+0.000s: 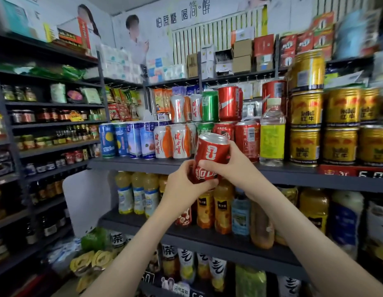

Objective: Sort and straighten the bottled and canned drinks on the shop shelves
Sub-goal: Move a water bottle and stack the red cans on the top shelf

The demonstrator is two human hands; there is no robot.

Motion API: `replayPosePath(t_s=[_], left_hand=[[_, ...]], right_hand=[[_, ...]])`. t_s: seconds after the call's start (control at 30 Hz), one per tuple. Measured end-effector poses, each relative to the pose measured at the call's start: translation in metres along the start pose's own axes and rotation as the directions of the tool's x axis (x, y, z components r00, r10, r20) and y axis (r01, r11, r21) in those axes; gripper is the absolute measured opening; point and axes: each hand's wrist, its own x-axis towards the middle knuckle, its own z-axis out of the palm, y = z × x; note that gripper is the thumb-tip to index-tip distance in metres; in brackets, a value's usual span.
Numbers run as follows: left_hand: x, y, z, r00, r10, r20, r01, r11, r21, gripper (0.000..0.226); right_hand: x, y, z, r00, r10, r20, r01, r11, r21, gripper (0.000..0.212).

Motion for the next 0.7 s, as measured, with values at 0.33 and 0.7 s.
replayPosePath(t_s=[0.33,0.7], left_hand=[[0.062,0.010,-0.022,0.976,0.219,0.017,-0.212,0.958,-0.191,0.053],[0.137,-0.014,-0.038,0.931,0.324,0.168,-0.312,0.946,-0.092,0.050]], right_hand=[[0.051,-0.023,-0.003,0.950,-0.087,-0.300,0.099,0.995,0.025,0.065],[0.100,-0.051,-0.046,0.859,-0.101,-0.502,0.030,0.989,-0.148,0.046]])
